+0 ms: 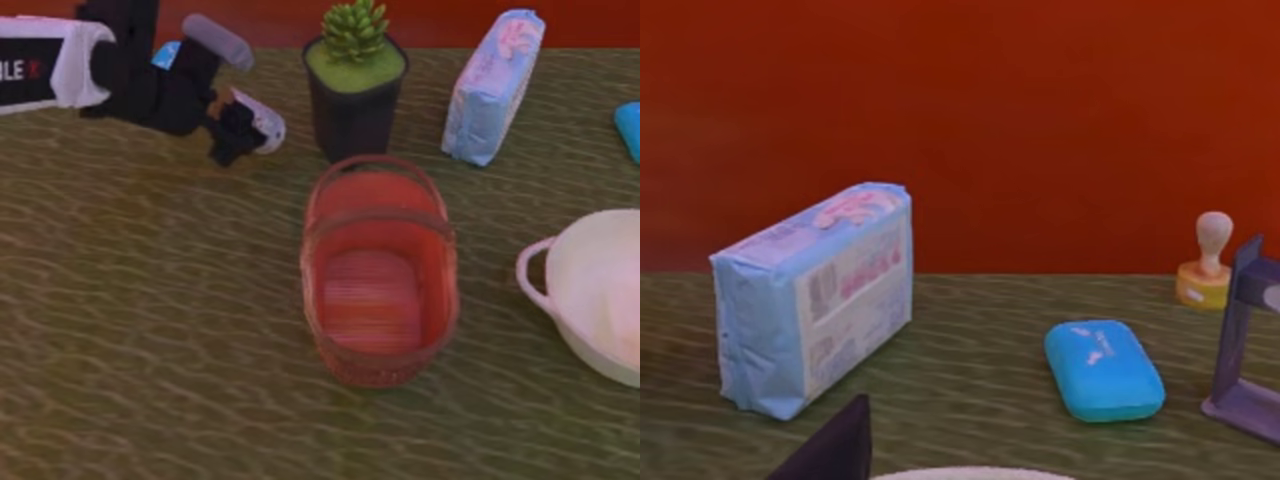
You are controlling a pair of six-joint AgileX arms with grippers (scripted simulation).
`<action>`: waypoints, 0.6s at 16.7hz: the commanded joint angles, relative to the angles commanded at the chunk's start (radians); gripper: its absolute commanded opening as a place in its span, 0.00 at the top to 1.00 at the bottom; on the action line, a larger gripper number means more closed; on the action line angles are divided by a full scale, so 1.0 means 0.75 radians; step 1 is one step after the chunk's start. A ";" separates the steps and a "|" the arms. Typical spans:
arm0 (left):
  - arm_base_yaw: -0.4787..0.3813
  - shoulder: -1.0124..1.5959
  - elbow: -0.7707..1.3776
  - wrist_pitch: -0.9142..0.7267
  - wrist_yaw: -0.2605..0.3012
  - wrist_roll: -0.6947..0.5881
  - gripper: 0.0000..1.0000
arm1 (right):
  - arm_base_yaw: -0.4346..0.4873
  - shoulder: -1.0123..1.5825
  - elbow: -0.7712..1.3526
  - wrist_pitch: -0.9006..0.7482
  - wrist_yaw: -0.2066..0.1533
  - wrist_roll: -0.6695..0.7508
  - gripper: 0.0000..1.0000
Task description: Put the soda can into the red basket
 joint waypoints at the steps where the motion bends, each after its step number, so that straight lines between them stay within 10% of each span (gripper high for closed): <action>1: -0.014 -0.018 -0.045 0.138 0.089 -0.050 1.00 | 0.000 0.000 0.000 0.000 0.000 0.000 0.00; 10: -0.130 -0.218 -0.423 1.215 0.811 -0.442 1.00 | 0.000 0.000 0.000 0.000 0.000 0.000 0.00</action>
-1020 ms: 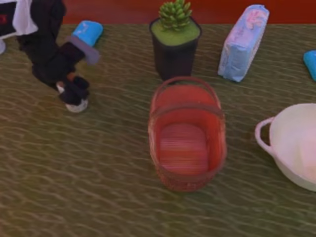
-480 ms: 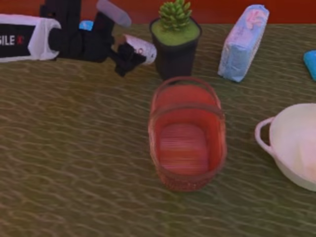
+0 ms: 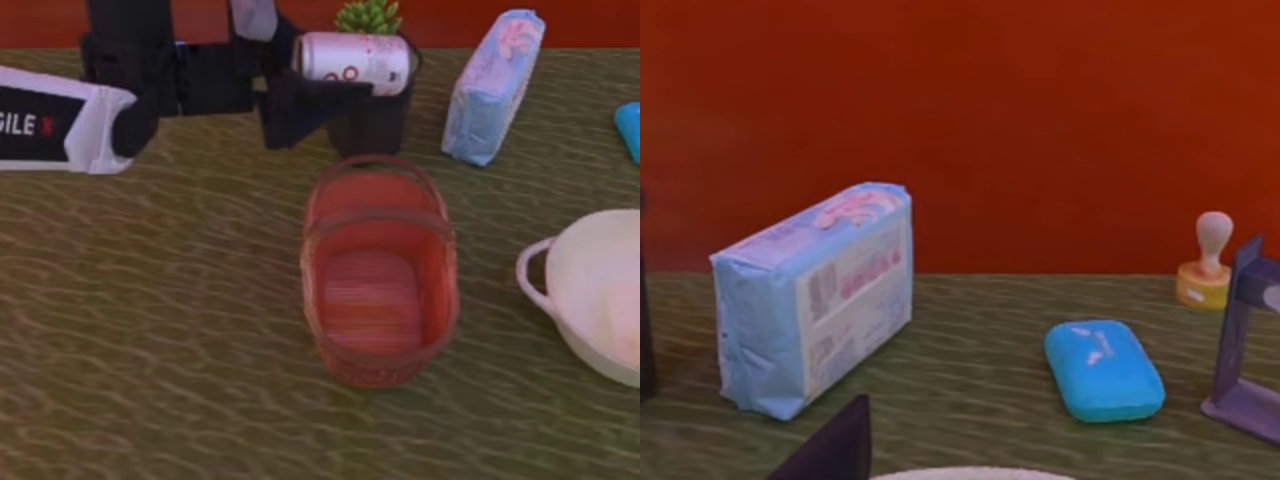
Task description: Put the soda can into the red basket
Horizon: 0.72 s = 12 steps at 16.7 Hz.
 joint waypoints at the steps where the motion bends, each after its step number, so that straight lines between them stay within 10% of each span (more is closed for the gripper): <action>1: -0.009 -0.021 -0.026 0.070 0.053 -0.026 1.00 | 0.000 0.000 0.000 0.000 0.000 0.000 0.00; 12: -0.019 -0.014 -0.082 0.261 0.171 -0.074 1.00 | 0.000 0.000 0.000 0.000 0.000 0.000 0.00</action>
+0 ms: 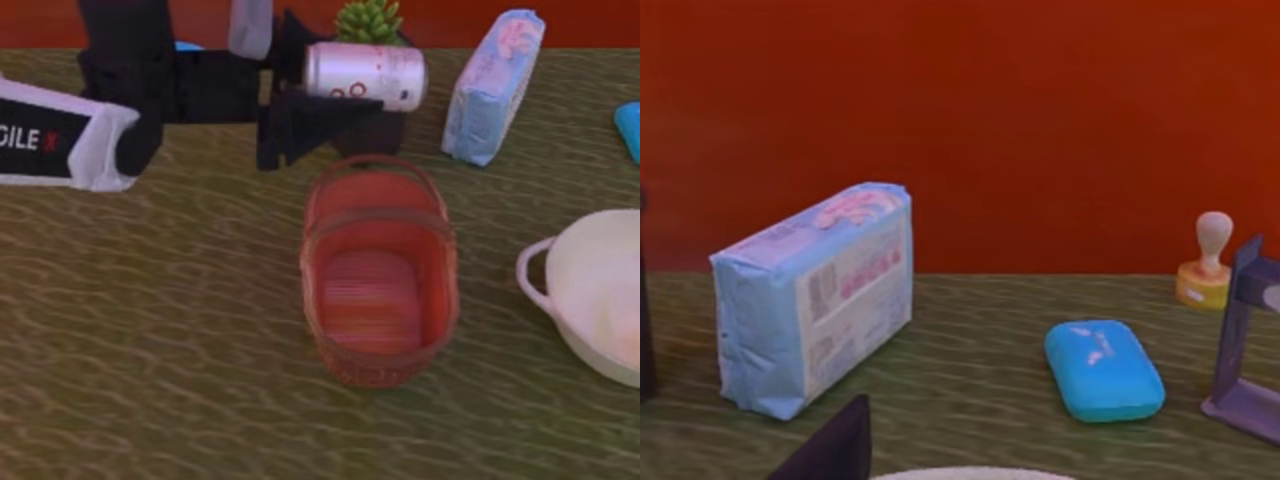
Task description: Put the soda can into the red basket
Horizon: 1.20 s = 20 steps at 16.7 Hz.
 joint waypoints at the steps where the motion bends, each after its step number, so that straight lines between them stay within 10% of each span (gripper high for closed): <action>1: 0.003 0.036 -0.009 0.046 0.001 0.000 1.00 | 0.000 0.000 0.000 0.000 0.000 0.000 0.00; 12: 0.027 0.295 -0.098 0.406 -0.001 -0.008 1.00 | 0.000 0.000 0.000 0.000 0.000 0.000 0.00; 20: 0.027 0.295 -0.098 0.406 -0.001 -0.008 0.40 | 0.000 0.000 0.000 0.000 0.000 0.000 0.00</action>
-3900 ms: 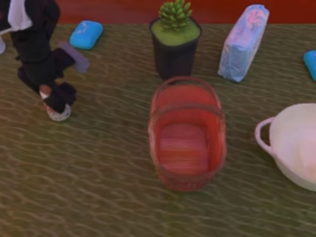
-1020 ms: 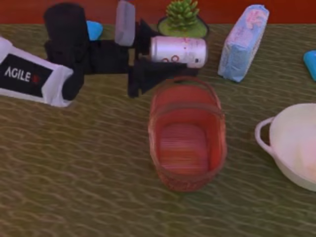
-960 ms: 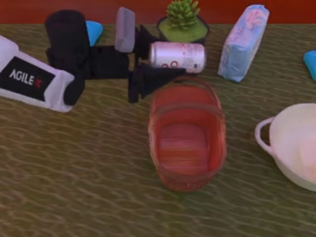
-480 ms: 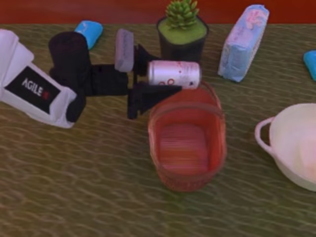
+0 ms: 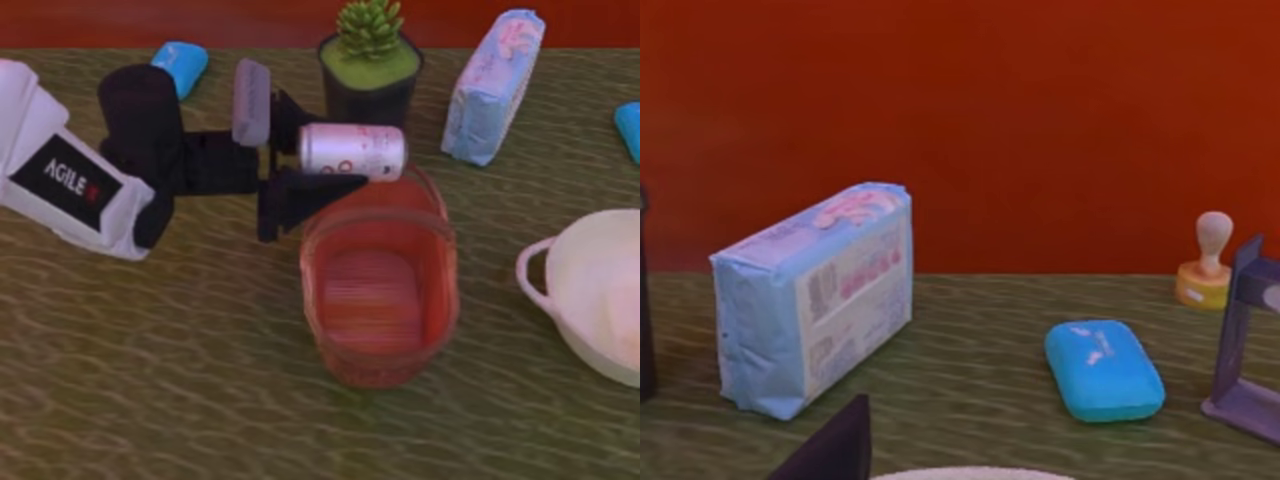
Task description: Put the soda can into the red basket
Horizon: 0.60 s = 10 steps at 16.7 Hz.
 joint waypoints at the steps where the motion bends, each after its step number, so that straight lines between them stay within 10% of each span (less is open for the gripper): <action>1: 0.000 0.000 0.000 0.000 0.000 0.000 0.32 | 0.000 0.000 0.000 0.000 0.000 0.000 0.00; 5: 0.000 0.000 0.000 0.000 0.000 0.000 0.02 | 0.000 0.000 0.000 0.000 0.000 0.000 0.00; 10: 0.000 0.000 0.000 0.000 0.000 0.000 0.00 | 0.000 0.000 0.000 0.000 0.000 0.000 0.00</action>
